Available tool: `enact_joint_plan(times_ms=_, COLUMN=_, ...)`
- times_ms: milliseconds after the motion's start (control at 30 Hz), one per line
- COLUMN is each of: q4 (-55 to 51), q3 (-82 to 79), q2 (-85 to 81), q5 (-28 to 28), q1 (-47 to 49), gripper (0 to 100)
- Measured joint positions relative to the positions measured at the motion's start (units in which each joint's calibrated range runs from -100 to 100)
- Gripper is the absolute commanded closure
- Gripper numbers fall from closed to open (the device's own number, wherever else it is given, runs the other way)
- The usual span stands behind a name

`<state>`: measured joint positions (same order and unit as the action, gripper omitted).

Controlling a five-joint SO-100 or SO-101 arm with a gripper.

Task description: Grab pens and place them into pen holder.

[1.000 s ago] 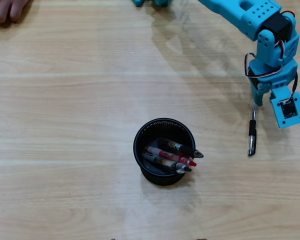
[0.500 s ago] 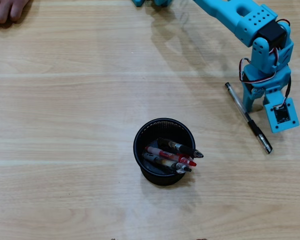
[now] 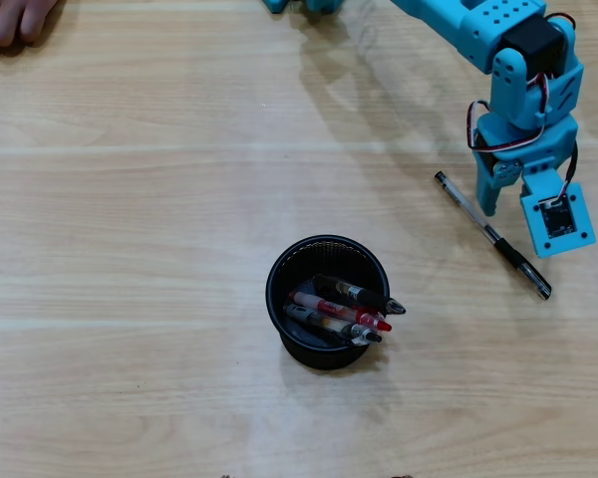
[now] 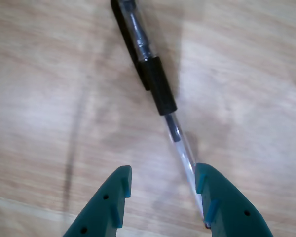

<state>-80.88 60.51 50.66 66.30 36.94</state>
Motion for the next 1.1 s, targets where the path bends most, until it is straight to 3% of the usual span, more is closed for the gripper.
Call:
enact_joint_plan(times_ms=367, q4=1.29, q3=-13.01, q2=-0.59, q5=-4.07, q1=-1.52, gripper=86)
enact_joint_plan(times_ms=467, q4=7.32, q3=-17.09, q2=-0.93, q5=-4.07, q1=-1.44, gripper=100)
enact_joint_plan(times_ms=633, q4=15.25, q3=-22.66, q2=-0.68, q5=-3.91, q1=-1.52, gripper=98)
enact_joint_plan(times_ms=967, q4=15.5, q3=-21.6, q2=-4.66, q5=-4.02, q1=-0.76, gripper=98)
enact_joint_plan(times_ms=1100, q4=15.5, q3=-21.6, q2=-12.19, q5=-6.52, q1=-2.62, gripper=98)
